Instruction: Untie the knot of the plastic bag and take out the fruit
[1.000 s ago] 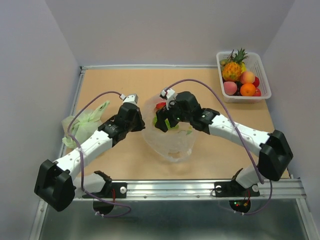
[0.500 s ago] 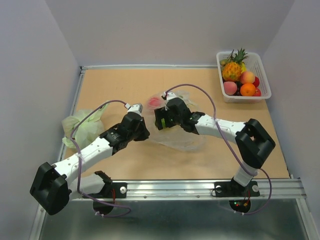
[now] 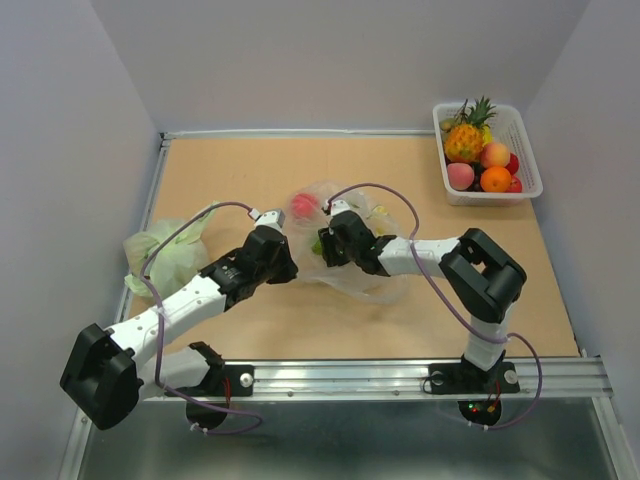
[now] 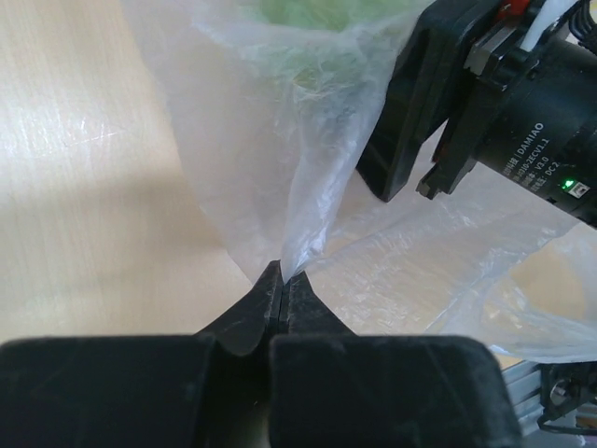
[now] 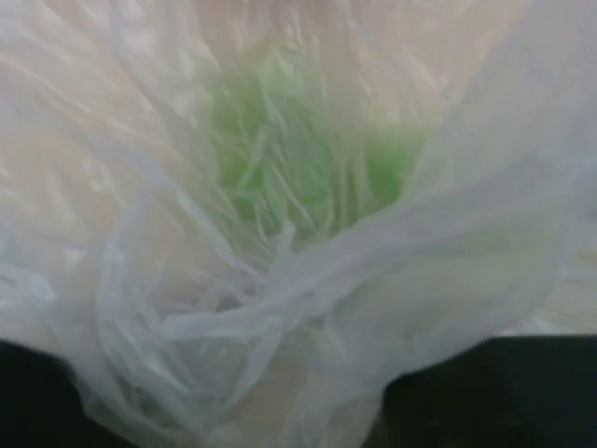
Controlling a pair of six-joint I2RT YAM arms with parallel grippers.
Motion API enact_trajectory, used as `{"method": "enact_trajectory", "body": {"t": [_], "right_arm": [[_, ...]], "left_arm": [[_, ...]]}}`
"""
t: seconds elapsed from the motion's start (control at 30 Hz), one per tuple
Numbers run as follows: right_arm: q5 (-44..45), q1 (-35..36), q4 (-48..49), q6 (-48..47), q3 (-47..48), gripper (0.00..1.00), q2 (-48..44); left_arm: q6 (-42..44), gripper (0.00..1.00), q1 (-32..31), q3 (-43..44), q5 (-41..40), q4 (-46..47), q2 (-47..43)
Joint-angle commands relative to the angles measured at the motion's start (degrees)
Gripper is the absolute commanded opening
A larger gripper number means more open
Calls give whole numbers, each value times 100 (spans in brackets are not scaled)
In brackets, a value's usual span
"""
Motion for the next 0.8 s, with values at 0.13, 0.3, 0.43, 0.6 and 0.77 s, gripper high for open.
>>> {"method": "enact_trajectory", "body": {"t": [0.13, 0.3, 0.43, 0.6, 0.77], "right_arm": [[85, 36, 549, -484, -478, 10, -534], [-231, 36, 584, -669, -707, 2, -1036], [-468, 28, 584, -1090, -725, 4, -1379], [-722, 36, 374, -1459, -462, 1, -1458], [-1452, 37, 5, -1486, -268, 0, -1888]], "left_arm": [[13, 0, -11, 179, -714, -125, 117], [22, 0, 7, 381, -891, -99, 249], [215, 0, 24, 513, -838, -73, 372], [286, 0, 33, 645, -1022, -195, 390], [303, 0, 165, 786, -1277, -363, 425]]}}
